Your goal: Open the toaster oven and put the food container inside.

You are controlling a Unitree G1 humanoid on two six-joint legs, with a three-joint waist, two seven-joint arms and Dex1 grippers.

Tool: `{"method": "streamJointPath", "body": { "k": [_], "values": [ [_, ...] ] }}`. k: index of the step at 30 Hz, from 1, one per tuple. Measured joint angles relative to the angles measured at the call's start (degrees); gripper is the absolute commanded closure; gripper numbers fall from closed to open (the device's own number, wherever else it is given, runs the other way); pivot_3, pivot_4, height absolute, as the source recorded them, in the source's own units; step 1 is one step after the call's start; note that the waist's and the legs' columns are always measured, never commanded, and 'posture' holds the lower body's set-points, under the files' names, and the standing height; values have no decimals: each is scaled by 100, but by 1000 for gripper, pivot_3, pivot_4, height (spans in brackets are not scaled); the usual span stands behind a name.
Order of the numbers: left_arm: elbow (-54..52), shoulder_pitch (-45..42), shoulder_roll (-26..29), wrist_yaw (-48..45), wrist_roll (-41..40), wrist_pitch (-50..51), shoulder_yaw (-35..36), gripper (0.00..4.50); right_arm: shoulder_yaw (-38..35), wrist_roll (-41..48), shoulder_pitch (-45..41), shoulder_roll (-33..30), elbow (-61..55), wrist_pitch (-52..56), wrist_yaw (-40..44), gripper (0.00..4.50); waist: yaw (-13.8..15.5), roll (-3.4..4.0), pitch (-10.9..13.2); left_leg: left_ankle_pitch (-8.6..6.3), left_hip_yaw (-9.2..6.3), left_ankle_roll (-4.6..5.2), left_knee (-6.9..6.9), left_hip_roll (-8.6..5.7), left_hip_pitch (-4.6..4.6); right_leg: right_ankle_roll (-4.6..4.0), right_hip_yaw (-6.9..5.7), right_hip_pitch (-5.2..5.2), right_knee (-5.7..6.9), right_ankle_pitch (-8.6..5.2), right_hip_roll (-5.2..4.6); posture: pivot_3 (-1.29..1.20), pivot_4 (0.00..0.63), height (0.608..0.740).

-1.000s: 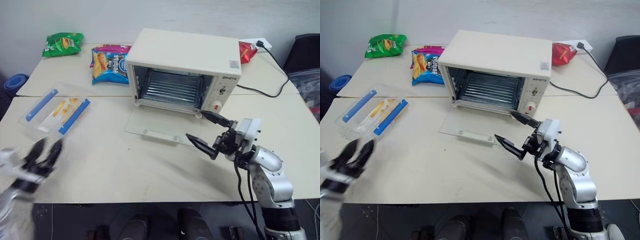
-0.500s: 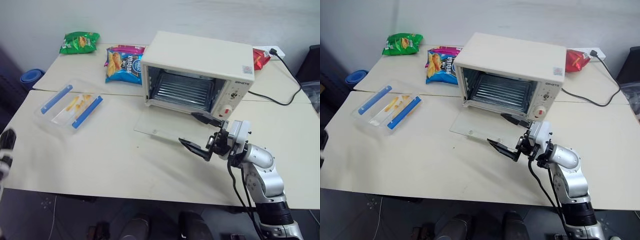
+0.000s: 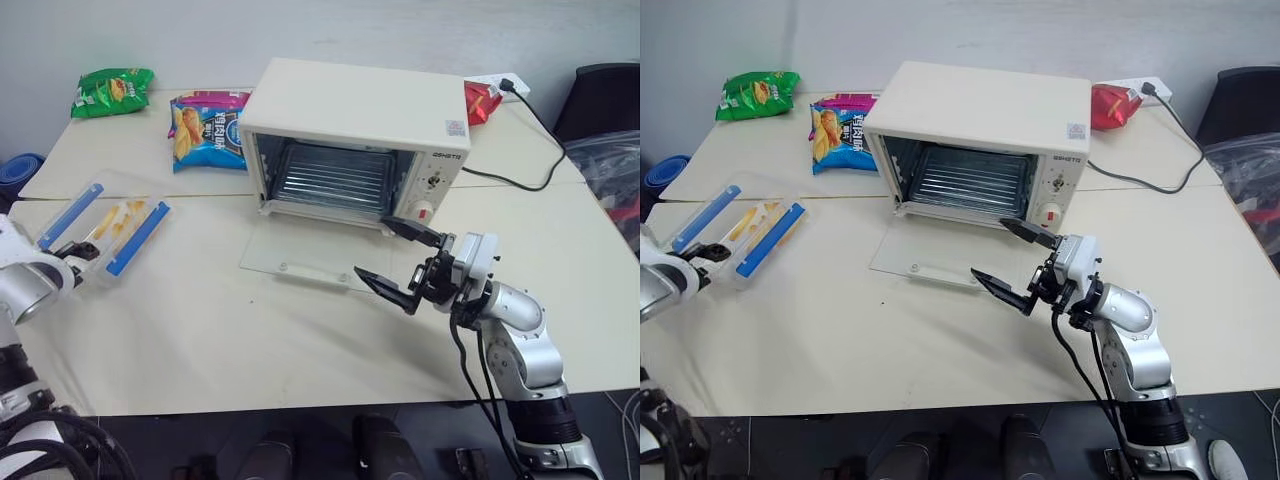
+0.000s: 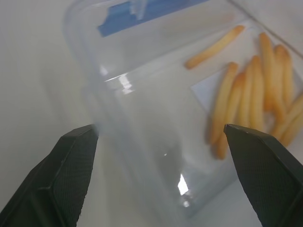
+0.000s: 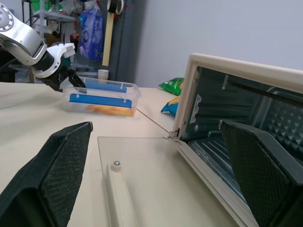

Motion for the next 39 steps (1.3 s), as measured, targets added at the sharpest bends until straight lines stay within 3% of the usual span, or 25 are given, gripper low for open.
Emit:
{"method": "streamJointPath", "body": {
  "k": [11, 14, 23, 28, 32, 39],
  "values": [
    [470, -249, -59, -329, 615, 16, 108, 3555, 1, -17, 75, 4, -22, 0, -124, 0, -39, -1, -1, -1, 12, -1, -1, 0, 0, 0, 14, -9, 3, 0, 0, 0, 150, 740],
    [429, -155, -14, -656, 816, -255, 41, 4179, 3, -18, 80, -5, -21, 1, -118, 0, -45, -1, -1, -1, 13, -1, 0, 1, 0, 0, 15, -10, 1, 0, 1, 0, 150, 740],
    [-52, 231, 1260, -3589, 1224, -715, -970, 4208, -49, -31, 188, -239, 80, -4, -72, 0, -17, -3, -1, -3, 14, -2, -3, -3, -3, -1, 22, -10, -4, 0, -2, 0, 150, 740],
    [-718, -93, 1464, -4986, 878, 0, -1740, 4208, -345, -38, 608, -513, 106, -6, -116, 0, 104, -1, 0, -4, 12, 1, 0, -2, -6, -1, 52, -9, -5, 0, -1, 0, 150, 740],
    [-1203, -545, 1308, -5412, 639, 728, -2391, 4208, -531, -37, 925, -611, -78, 9, -218, 0, 103, -2, 1, -4, 17, 1, 1, -1, -5, 0, 82, -15, -1, 0, 7, 0, 150, 740],
    [-1499, -1379, 131, -5393, 697, 1274, -3424, 4208, -692, -38, 1384, -632, -572, 74, -535, 0, 75, -3, 1, -5, 25, -1, 6, -3, -5, 0, 93, -36, 12, 0, 22, 0, 150, 740]
  ]
}}
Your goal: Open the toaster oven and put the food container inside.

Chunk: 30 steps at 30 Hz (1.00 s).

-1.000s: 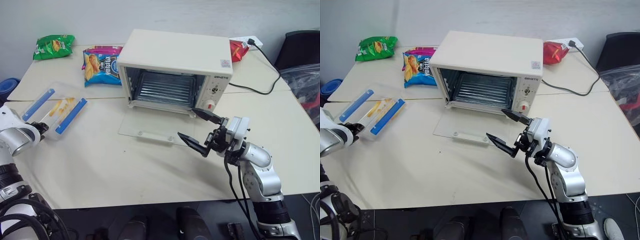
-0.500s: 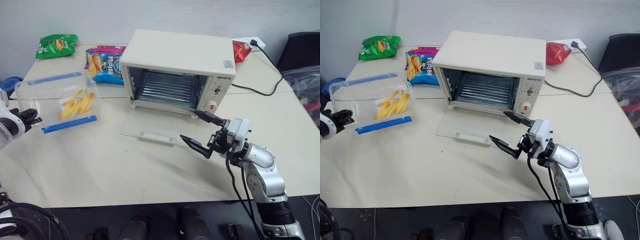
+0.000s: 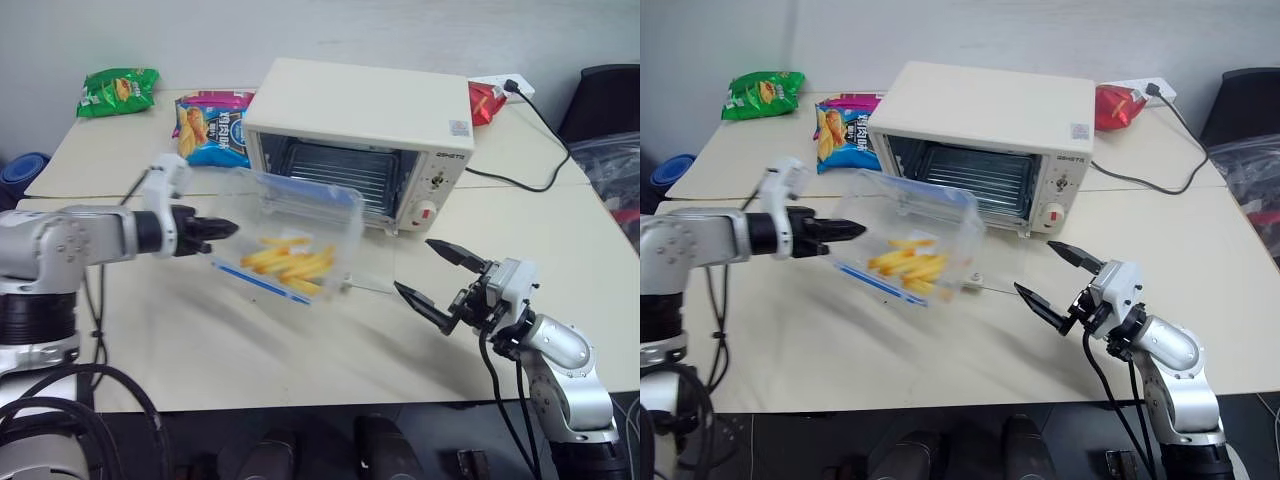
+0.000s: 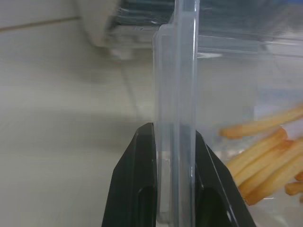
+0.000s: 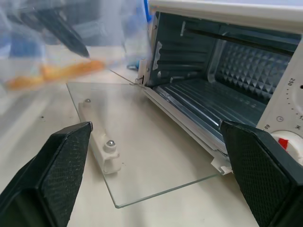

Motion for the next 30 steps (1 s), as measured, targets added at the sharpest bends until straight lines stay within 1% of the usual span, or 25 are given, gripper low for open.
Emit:
{"method": "streamJointPath", "body": {
  "k": [4, 8, 10, 11, 12, 14, 17, 19, 21, 22, 24, 25, 27, 28, 29, 30],
  "values": [
    [360, -455, -550, 388, 454, -44, -113, 4208, 5, -25, 159, 23, -182, 62, -206, 0, 20, 0, 0, 0, 6, 0, 2, -5, 0, 0, -1, -9, 5, 0, 0, 0, 150, 740],
    [676, -532, -953, 574, 782, -96, -141, 4208, 6, -74, 314, 75, -372, 65, -380, 0, 32, 0, 0, 0, 7, 0, 8, -6, 0, 0, -3, -11, 12, 0, 0, 0, 150, 740],
    [733, -581, -1100, 658, 883, -133, -123, 3500, 9, -107, 352, 87, -421, 65, -446, 0, 38, -1, 0, -1, 8, 0, 14, -9, 0, 0, -3, -11, 17, 0, -1, 0, 150, 740],
    [758, -602, -1187, 694, 928, -147, -87, 3299, 9, -114, 400, 87, -445, 65, -470, 0, 40, -1, -1, -1, 8, 0, 17, -9, 0, 0, -3, -9, 19, 0, -1, 0, 150, 740],
    [780, -607, -1246, 720, 958, -159, -52, 3003, 11, -119, 427, 90, -458, 66, -483, 0, 41, -1, -1, -1, 7, 0, 21, -9, 0, 0, -3, -9, 21, 0, -1, 0, 150, 740],
    [873, -611, -1456, 798, 969, -205, 202, 2380, 10, -123, 454, 91, -476, 67, -517, 0, 43, -1, 0, -2, 7, -1, 26, -9, -1, 0, -3, -9, 25, 0, -1, 0, 150, 740],
    [913, -649, -1704, 843, 839, -271, 798, 1498, 9, -130, 458, 90, -536, 75, -561, 0, 39, -2, 0, -4, 7, -3, 30, -7, -3, 0, -4, -12, 28, 0, 0, 0, 150, 740],
    [893, -687, -1644, 677, 665, -316, 1135, 1498, 9, -130, 452, 89, -614, 112, -602, 0, 18, -2, 0, -5, 8, -5, 29, -6, -3, 0, 0, -21, 31, 0, 4, 0, 150, 740],
    [853, -635, -1407, 326, 466, -308, 1298, 1498, 12, -112, 453, 78, -686, 252, -629, 0, 4, -2, 0, -6, 8, -6, 27, -5, -2, 0, 4, -28, 35, 0, 6, 0, 150, 740],
    [821, -526, -1193, 59, 348, -287, 1342, 1498, 16, -90, 454, 56, -767, 365, -636, 0, -3, -1, 0, -6, 9, -7, 24, -6, -2, 0, 7, -32, 37, 0, 6, 0, 150, 740],
    [820, -222, -680, -521, 146, -197, 1331, 1480, 44, -30, 435, -41, -971, 615, -671, 406, -31, -1, 0, -6, 9, -7, 22, -6, -2, 0, 11, -38, 40, 0, 7, 0, 150, 740],
    [829, -85, -489, -740, 113, -202, 1329, 1671, 43, -5, 446, -85, -1056, 719, -685, 609, -35, -1, 0, -7, 6, -7, 19, -6, -2, 0, 10, -41, 40, 0, 8, 0, 150, 740],
    [838, 634, 424, -1883, 382, -1138, 943, 2082, 219, 24, 427, -373, -1297, 1262, -697, 1232, -85, 0, -1, -7, 5, -9, 8, -6, -1, -4, 10, -45, 38, -2, 7, 0, 150, 740],
    [896, 832, 599, -2255, 540, -1544, 863, 2364, 295, 22, 455, -474, -1348, 1464, -693, 1539, -78, 0, 0, -7, 2, -9, 7, -6, -1, -6, 6, -45, 35, -3, 7, 0, 150, 740],
    [926, 983, 670, -2587, 655, -1954, 788, 2693, 390, 12, 446, -529, -1355, 1634, -693, 1940, -57, 0, 0, -7, 1, -9, 9, -5, -1, -7, 5, -42, 33, -3, 6, 0, 150, 740],
    [984, 1118, 688, -2969, 813, -2533, 661, 2951, 552, -13, 397, -533, -1354, 1786, -694, 2215, 25, -1, 0, -7, -2, -8, 19, -7, -2, -9, 3, -34, 30, -1, 4, 0, 150, 740]
  ]
}}
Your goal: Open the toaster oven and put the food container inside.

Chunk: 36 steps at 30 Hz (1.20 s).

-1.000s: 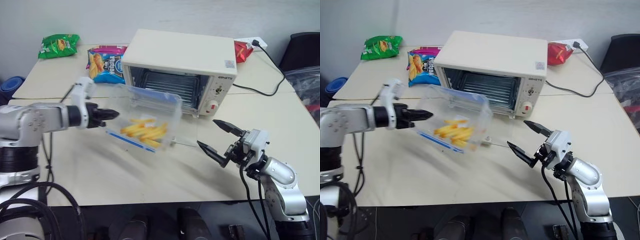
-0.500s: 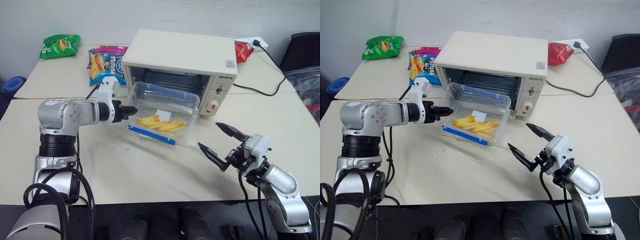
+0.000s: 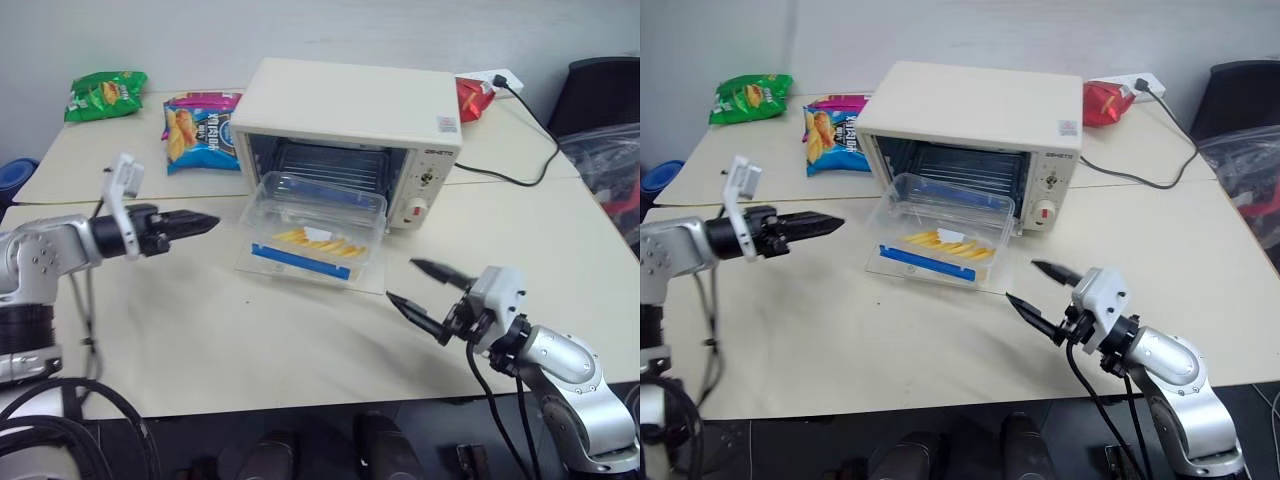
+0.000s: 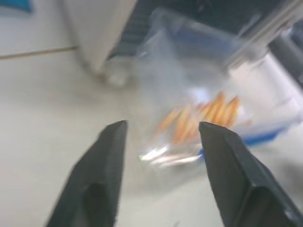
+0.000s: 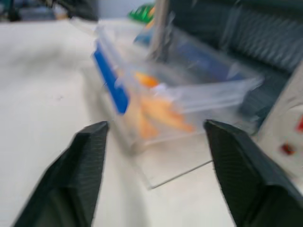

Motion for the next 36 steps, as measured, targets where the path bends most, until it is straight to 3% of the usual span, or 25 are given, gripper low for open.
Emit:
{"method": "streamJointPath", "body": {
  "k": [2, 5, 7, 11, 15, 27, 31, 34, 36],
  "values": [
    [20, 207, -151, -342, 244, -787, -169, 3513, 353, -143, -218, 80, 23, 113, -7, 2833, 72, 0, 0, -2, -8, 5, 13, -4, 0, -3, 2, 19, -9, 3, -6, 0, 150, 740],
    [-224, 624, -839, -977, 404, -1940, -598, 4453, 1055, -530, -704, 208, 324, 283, -8, 3910, 164, 0, 0, -11, -16, 19, 31, -4, -1, 0, 4, 43, -22, 6, -7, 0, 150, 740],
    [-239, 714, -1161, -1113, 474, -2286, -849, 4500, 1271, -780, -996, 342, 640, 281, -41, 4491, 162, -2, 1, -12, -18, 20, 34, -3, -5, 3, 2, 41, -27, 9, -4, 0, 150, 740],
    [-133, 432, -1523, -1028, 641, -2493, -1027, 4500, 1295, -1011, -1842, 774, 1313, 454, -330, 4491, 125, -3, 0, -12, -5, 18, 34, -2, -4, 4, -5, 26, -10, 10, 0, 0, 150, 740],
    [555, -208, -2186, -359, 1153, -3177, -1181, 4500, 1238, -1253, -2689, 1001, 1992, 379, -539, 4491, 115, -8, -2, -12, 0, 18, 33, -2, -8, 4, -15, 15, -9, 10, 0, 0, 150, 740],
    [2901, -1455, -3715, 1832, 1783, -4831, -614, 4500, 953, -2000, -4079, 1849, 4511, -650, -1631, 4491, -153, -12, -6, -12, 4, 18, 88, -9, -76, 10, -22, -44, 38, 14, -8, 0, 150, 740],
    [3053, -1536, -3690, 1795, 1798, -4966, -567, 4500, 781, -1912, -4137, 2016, 4560, -648, -1757, 4491, -179, -12, -6, -12, 3, 18, 91, -6, -79, 11, -21, -46, 40, 14, -6, 0, 150, 740],
    [2859, -1371, -3316, 1409, 1754, -4834, -547, 4500, 616, -1376, -3874, 1987, 3736, -34, -1411, 4491, -207, -10, -7, -12, -2, 18, 84, -1, -80, 10, -16, -47, 36, 14, -8, 0, 150, 740],
    [2539, -1138, -3047, 1044, 1653, -4593, -520, 4120, 650, -1062, -3554, 1697, 3077, 380, -971, 4500, -237, -9, -7, -12, -8, 19, 71, -2, -80, 10, -14, -48, 31, 14, -10, 0, 150, 740]
  ]
}}
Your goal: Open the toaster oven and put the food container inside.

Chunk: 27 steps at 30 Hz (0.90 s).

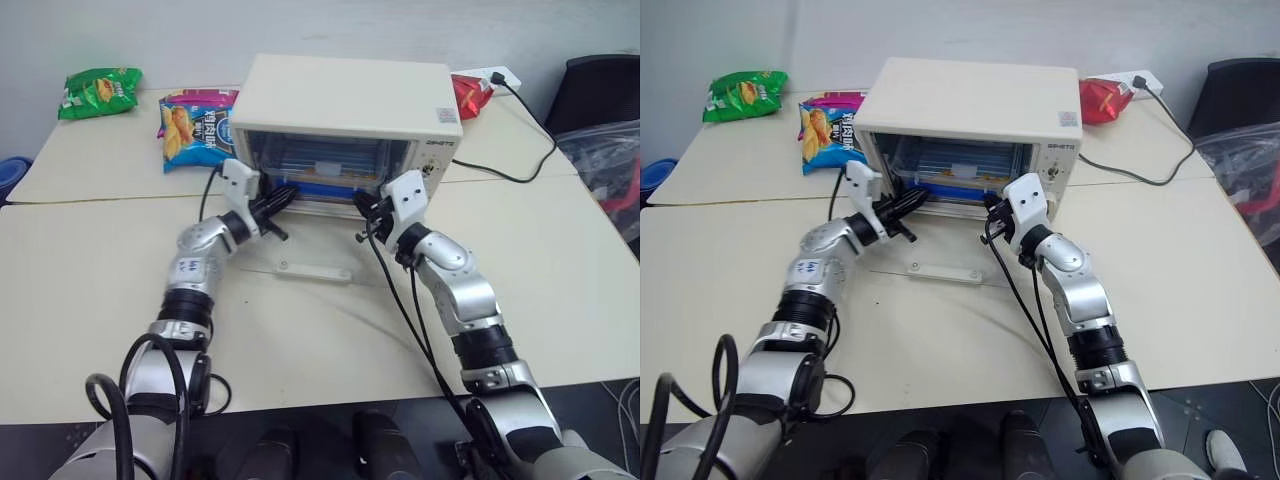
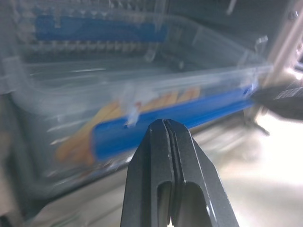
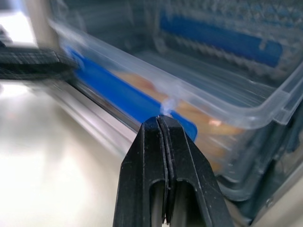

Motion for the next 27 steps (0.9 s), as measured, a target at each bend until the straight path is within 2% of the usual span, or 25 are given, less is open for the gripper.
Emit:
{"method": "streamJointPath", "body": {
  "k": [4, 7, 11, 14, 17, 21, 27],
  "values": [
    [-1025, 739, 764, -1038, -550, 803, 102, 3062, -8, 549, 869, -704, -1154, 689, 720, 4500, -42, 0, 0, -1, -5, 2, -23, 0, -1, 0, 5, 0, -9, 0, -2, 0, 150, 740],
    [-1731, 1231, 1367, -1885, -924, 883, 303, 2217, -308, 684, 1352, -1224, -1346, 629, 1075, 4500, -34, 0, 0, -1, -2, 2, -25, -1, 2, 0, 2, 3, -12, 0, -2, 0, 150, 740],
    [-2137, 1862, 2440, -3058, -1172, 957, 580, 1033, -477, 121, 1831, -2156, -625, -588, 1735, 4500, 8, 2, 1, -2, 12, 3, -30, -4, 15, -1, -1, 6, -15, 0, 0, 0, 150, 740],
    [-2232, 2079, 2894, -3732, -1364, 1077, 687, 156, -492, -167, 1819, -2216, 122, -1251, 1962, 4500, 57, 2, 1, -2, 14, 3, -24, -1, 16, -1, 0, 7, -28, 0, 1, 0, 150, 740],
    [-2320, 2071, 3053, -4031, -1535, 1202, 741, 31, -292, -362, 1601, -2012, 802, -1743, 2096, 4500, 79, 3, 2, -2, 18, 3, -22, -1, 19, -2, 0, 9, -24, 0, 0, 0, 150, 740],
    [-2325, 2190, 3014, -4006, -1596, 1298, 820, 31, -221, -312, 1280, -1324, 1392, -2243, 2240, 4500, 67, 3, 2, -2, 17, 3, -22, 3, 22, -2, -1, 10, -22, 0, 3, 0, 150, 740],
    [-2615, 2433, 2735, -3753, -2045, 1687, 1111, 31, -451, 464, 823, -38, 1520, -2387, 2132, 4500, -56, 5, 2, -2, 6, 0, -23, 10, 18, -3, -3, 7, -2, 1, 7, 0, 150, 740]
  ]
}}
